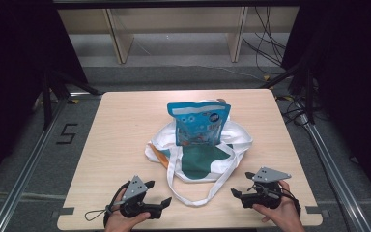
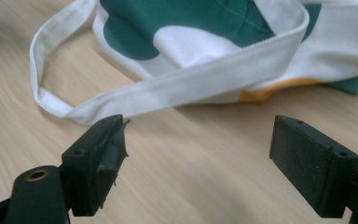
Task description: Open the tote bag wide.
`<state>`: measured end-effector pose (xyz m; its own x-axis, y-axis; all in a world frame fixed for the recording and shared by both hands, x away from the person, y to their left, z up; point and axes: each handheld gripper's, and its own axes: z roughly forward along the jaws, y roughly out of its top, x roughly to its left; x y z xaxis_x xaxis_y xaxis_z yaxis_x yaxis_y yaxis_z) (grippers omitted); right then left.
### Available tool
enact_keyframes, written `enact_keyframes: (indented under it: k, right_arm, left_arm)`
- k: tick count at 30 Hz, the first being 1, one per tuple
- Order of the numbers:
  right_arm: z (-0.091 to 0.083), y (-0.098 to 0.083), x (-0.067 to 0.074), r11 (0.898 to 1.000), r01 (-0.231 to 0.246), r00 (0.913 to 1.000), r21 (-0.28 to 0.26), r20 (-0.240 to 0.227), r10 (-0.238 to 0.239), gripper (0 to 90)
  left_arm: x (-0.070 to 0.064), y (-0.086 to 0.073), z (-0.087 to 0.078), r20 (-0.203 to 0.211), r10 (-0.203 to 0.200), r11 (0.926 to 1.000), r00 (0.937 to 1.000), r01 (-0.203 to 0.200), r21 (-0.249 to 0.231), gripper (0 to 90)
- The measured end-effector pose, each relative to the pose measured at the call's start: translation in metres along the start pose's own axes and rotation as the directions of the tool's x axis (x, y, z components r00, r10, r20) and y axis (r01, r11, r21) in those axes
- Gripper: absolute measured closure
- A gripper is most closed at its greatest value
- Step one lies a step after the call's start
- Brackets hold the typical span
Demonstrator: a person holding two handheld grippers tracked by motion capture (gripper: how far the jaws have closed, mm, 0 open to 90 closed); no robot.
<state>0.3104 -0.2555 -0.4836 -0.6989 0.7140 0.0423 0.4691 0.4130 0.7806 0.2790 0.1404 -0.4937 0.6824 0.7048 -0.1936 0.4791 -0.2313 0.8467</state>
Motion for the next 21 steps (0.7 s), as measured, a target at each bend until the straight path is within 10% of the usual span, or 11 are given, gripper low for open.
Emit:
enact_keyframes:
  k: [21]
  right_arm:
    - [-0.007, -0.015, 0.006, 0.998, 0.014, 0.9997, 0.057, -0.022, -0.013, 19.1]
  left_arm:
    - [-0.003, -0.007, -0.003, -0.032, 0.046, 0.9982, 0.9984, -0.044, 0.040, 15.1]
